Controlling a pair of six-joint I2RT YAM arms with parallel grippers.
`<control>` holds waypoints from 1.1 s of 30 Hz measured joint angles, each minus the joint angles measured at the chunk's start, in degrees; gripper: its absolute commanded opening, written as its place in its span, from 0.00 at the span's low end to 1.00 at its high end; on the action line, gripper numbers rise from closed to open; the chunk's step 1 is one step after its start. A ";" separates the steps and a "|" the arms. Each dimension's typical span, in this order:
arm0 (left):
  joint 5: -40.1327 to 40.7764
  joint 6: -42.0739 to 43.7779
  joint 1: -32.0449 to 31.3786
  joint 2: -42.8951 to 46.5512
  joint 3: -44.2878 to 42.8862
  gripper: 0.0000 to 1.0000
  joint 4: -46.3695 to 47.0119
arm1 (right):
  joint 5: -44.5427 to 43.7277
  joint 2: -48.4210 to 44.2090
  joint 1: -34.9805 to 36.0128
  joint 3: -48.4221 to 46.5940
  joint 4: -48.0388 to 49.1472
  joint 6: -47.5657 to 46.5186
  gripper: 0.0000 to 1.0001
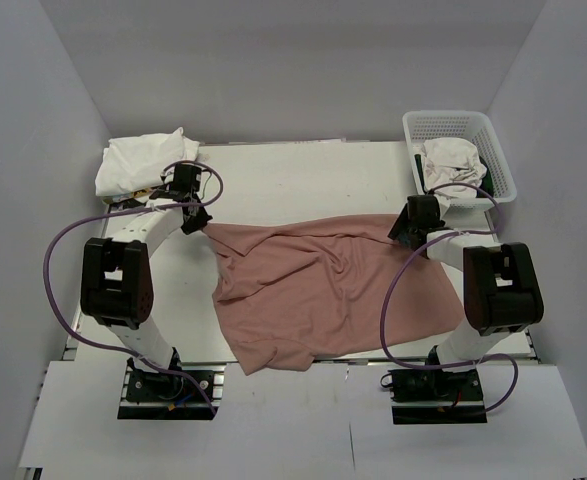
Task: Fold and stack the t-shirts
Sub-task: Flatten out the tshirt
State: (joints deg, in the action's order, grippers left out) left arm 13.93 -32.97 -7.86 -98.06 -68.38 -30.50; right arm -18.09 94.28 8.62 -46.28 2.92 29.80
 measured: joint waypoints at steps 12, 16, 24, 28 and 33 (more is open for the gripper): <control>-0.46 0.00 0.04 0.00 0.20 0.00 0.42 | 0.44 0.00 0.11 0.04 0.00 0.44 0.02; -1.09 0.26 0.04 0.00 0.20 0.00 0.61 | 0.72 -0.07 0.15 0.04 0.59 0.48 0.00; -3.26 1.22 0.17 2.25 0.20 0.00 0.81 | 0.46 -10.69 0.50 0.07 0.35 -1.22 0.00; -4.63 1.73 -0.24 9.42 0.26 0.00 1.01 | 0.04 -22.14 0.68 0.22 0.26 -2.36 0.00; -6.32 2.10 -0.68 27.41 0.35 0.00 3.45 | -0.83 -38.66 0.74 0.98 -1.11 -3.85 0.00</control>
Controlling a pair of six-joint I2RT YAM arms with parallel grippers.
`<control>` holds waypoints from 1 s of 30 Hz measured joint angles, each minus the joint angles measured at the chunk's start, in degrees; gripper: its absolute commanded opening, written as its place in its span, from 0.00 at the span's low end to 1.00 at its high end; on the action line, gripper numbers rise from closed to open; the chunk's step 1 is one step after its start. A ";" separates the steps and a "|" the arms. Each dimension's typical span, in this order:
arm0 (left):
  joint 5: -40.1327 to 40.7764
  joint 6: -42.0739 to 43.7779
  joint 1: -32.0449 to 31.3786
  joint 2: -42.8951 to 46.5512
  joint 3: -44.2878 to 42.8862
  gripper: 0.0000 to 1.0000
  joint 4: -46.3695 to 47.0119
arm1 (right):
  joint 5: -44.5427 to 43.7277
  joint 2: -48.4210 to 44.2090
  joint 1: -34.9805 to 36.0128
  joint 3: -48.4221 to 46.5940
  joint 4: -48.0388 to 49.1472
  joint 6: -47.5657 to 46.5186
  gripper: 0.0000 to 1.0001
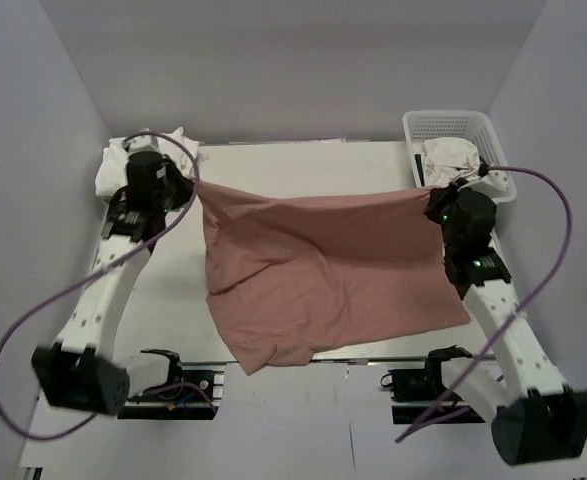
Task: Fold and stack the t-shirts
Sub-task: Flatten out the tshirt
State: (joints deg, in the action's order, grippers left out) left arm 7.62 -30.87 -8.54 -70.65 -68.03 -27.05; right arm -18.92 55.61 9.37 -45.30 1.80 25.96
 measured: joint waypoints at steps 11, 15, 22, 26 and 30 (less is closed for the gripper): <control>-4.52 -0.04 0.26 31.47 -11.34 0.00 1.03 | 2.51 -22.97 0.00 -17.40 -10.82 -5.46 0.00; -6.86 0.92 0.59 34.25 -19.63 0.00 -0.42 | 5.77 -28.00 -0.02 -25.09 -13.09 -7.02 0.00; -8.15 4.07 0.66 29.05 -44.13 0.00 -8.00 | 7.72 -29.49 -0.02 -40.13 -17.66 -9.68 0.00; -8.35 5.79 0.70 23.82 -58.90 0.00 -10.16 | 7.63 -28.59 -0.46 -47.21 -18.95 -10.75 0.00; -7.82 6.97 0.83 22.97 -61.13 0.00 -8.68 | 7.26 -27.41 -0.33 -49.83 -18.73 -11.45 0.00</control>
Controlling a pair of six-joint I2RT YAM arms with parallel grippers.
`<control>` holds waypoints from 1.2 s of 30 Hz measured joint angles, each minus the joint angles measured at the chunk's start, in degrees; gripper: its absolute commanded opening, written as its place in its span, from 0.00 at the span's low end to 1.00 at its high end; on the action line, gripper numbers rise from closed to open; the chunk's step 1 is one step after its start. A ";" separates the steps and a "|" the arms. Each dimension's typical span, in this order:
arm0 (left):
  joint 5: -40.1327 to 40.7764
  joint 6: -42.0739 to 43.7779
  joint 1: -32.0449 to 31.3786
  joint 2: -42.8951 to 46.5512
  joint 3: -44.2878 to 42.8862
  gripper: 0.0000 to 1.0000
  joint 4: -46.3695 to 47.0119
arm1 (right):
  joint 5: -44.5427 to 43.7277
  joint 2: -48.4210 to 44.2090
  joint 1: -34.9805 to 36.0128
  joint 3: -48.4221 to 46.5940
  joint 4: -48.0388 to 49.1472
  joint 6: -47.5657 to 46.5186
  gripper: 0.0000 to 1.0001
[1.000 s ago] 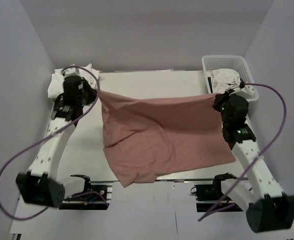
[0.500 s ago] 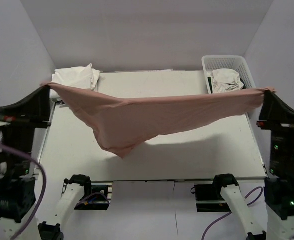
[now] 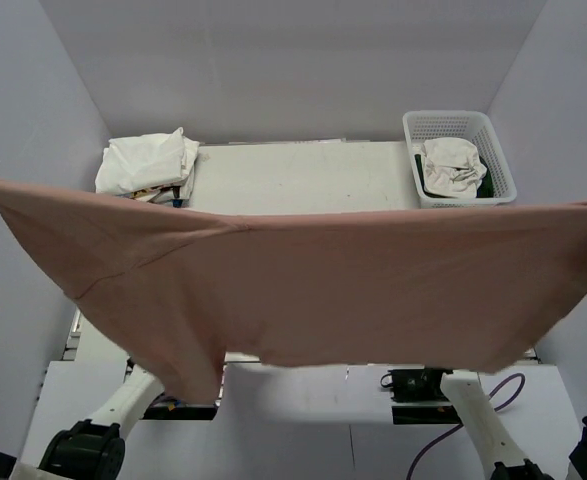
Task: Fold and stack the t-shirts
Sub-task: Flatten out the tshirt
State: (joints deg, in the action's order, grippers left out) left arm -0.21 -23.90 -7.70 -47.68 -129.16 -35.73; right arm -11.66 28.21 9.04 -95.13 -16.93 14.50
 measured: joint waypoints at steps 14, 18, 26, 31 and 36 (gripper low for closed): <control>8.50 1.22 -0.48 -33.57 3.28 0.00 6.51 | -5.70 28.68 0.07 11.45 3.87 -0.04 0.00; 9.68 1.36 -0.33 -52.81 -5.64 0.00 4.90 | -4.17 41.88 0.04 7.39 4.72 -0.46 0.00; 10.08 1.77 -0.13 -55.84 -5.99 0.00 8.72 | -1.68 54.29 0.00 -9.84 8.59 -1.14 0.00; 10.25 2.69 0.02 -44.44 -2.19 0.00 13.90 | -0.72 50.95 -0.02 -10.29 13.44 -1.49 0.00; 11.58 3.10 0.07 -24.33 19.26 0.00 21.77 | 0.79 42.45 -0.02 2.08 20.02 -2.64 0.00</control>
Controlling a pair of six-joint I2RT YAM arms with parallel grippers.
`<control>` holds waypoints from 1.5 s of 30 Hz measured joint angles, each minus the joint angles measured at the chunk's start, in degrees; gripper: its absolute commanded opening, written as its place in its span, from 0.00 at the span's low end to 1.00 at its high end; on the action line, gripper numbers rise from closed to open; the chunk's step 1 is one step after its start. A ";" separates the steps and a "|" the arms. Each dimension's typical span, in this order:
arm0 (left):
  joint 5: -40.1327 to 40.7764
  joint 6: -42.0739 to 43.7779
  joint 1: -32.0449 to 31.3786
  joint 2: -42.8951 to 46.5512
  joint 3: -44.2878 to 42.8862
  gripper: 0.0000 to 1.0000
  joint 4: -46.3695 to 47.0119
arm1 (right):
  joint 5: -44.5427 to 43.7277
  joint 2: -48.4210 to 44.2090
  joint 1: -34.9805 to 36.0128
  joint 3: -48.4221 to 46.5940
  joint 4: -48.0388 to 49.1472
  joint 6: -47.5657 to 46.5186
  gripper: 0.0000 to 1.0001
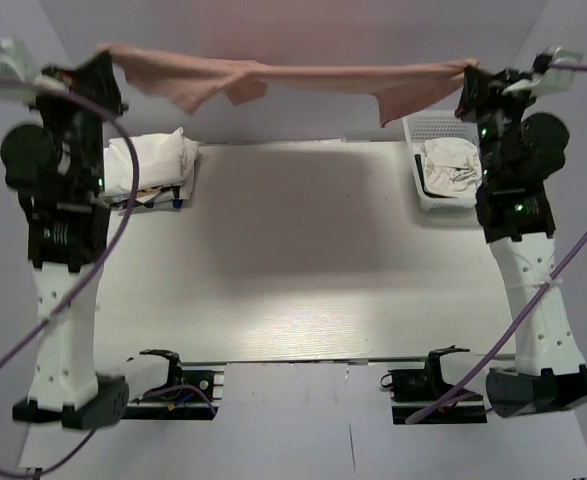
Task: Fold and stack the t-shirts
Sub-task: Flatten out the tshirt, then fold the flattened tshirt in 1/3 of the way
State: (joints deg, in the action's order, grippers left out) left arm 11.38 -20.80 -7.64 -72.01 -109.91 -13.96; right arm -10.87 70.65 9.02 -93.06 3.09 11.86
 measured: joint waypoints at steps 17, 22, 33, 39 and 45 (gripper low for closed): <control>-4.37 -29.57 -0.48 38.56 81.00 0.00 -13.81 | 7.52 -21.44 0.00 62.01 0.50 12.66 0.00; -10.49 -32.13 -0.48 42.99 83.76 0.00 -22.10 | 6.27 -21.77 0.00 66.03 -7.56 17.07 0.00; -18.29 -31.87 -1.11 39.60 83.80 0.00 -31.23 | 2.25 -24.85 -0.02 72.48 -20.00 20.35 0.00; -19.91 -31.28 -1.11 35.23 82.86 0.00 -25.94 | 1.29 -23.34 -0.02 72.13 -19.28 20.35 0.00; -20.06 -29.07 -1.11 25.40 76.17 0.00 -18.78 | 0.42 -16.46 -0.02 68.00 -17.70 20.17 0.00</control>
State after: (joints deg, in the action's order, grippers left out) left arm -8.69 -49.87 -8.75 -46.61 -33.74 -32.73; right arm -10.46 54.19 8.99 -25.06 -14.61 32.03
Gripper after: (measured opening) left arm 0.019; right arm 0.015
